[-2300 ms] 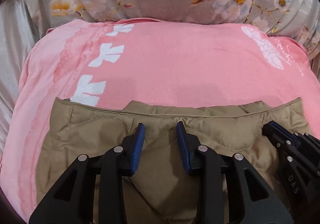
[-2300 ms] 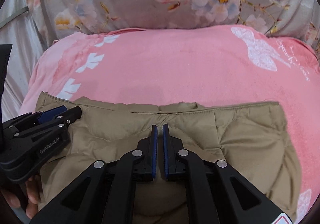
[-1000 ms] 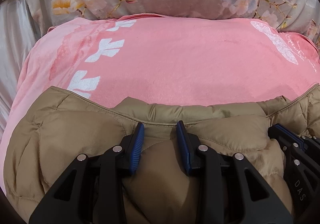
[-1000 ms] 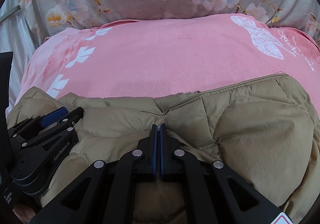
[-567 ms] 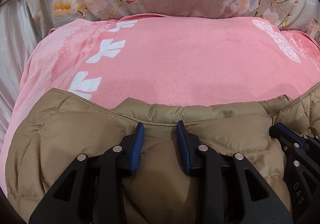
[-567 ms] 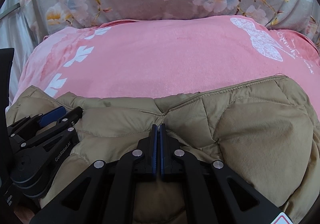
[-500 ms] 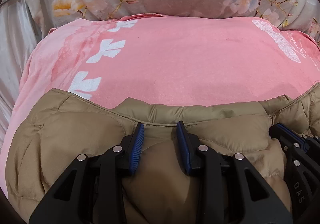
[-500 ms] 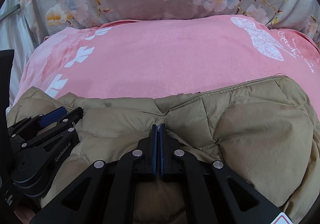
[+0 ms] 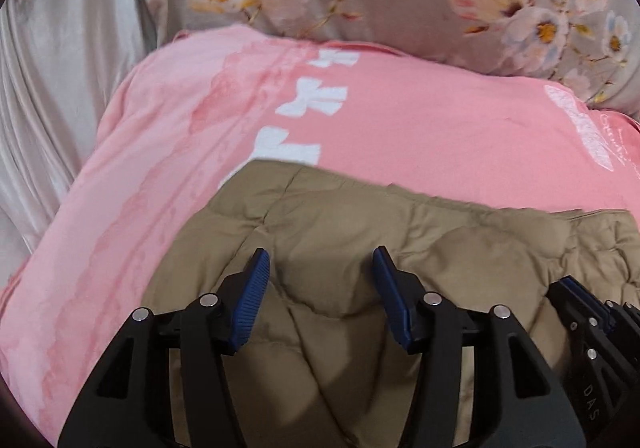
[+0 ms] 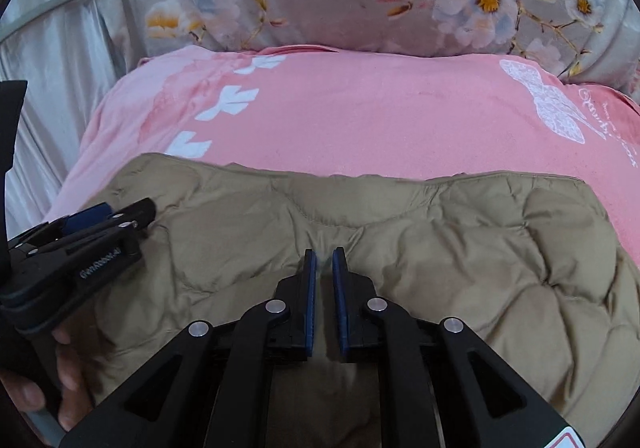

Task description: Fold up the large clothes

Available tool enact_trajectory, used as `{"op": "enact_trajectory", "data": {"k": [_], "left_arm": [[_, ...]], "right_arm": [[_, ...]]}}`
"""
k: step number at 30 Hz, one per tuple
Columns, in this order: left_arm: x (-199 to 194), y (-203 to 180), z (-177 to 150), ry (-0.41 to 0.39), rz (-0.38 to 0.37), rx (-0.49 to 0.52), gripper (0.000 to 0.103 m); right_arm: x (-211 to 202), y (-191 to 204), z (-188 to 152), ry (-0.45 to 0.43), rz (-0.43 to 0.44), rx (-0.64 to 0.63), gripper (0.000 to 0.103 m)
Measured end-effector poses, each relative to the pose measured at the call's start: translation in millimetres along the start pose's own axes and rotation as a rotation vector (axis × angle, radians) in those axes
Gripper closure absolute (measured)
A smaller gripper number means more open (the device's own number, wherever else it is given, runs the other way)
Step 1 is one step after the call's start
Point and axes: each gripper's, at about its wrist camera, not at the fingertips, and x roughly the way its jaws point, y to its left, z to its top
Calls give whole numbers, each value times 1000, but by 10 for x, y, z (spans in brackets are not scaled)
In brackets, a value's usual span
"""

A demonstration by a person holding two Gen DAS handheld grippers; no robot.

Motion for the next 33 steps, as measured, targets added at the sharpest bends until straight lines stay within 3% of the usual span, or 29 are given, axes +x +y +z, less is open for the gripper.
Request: {"op": "enact_trajectory", "data": {"k": [2,8,14,18,20,24,27,30,33], "left_arm": [[92,41,-39,6,-15,-12,49],[139,-120,-127,-34,40,32,44],[143,-56,-138,-38,3,7,44],[-233,271,-255,-33,-138,-100,43],[-571,575,-431,-30,-206,-146,36],[-962,1107,-851,-15,-165,-215,29],[-943,1462,-1145,46,-152,-320,28],[-781,1637,-1327,129,-227,-425,28],[-755,1626,-1361,134,-287,-469,28]], "right_arm": [[65,-23,-11,3,2,8,94],[152,-47,-58,10,4,25,95],[193,-43,-90,2,6,25,97],[220,-80,-85,8,24,36,97],[225,-82,-80,7,27,39,98],[213,-91,-72,3,34,44,98],[93,-96,-79,-13,28,54,97],[-313,-89,-207,-47,69,100,91],[-713,-42,-428,-52,87,74,91]]}}
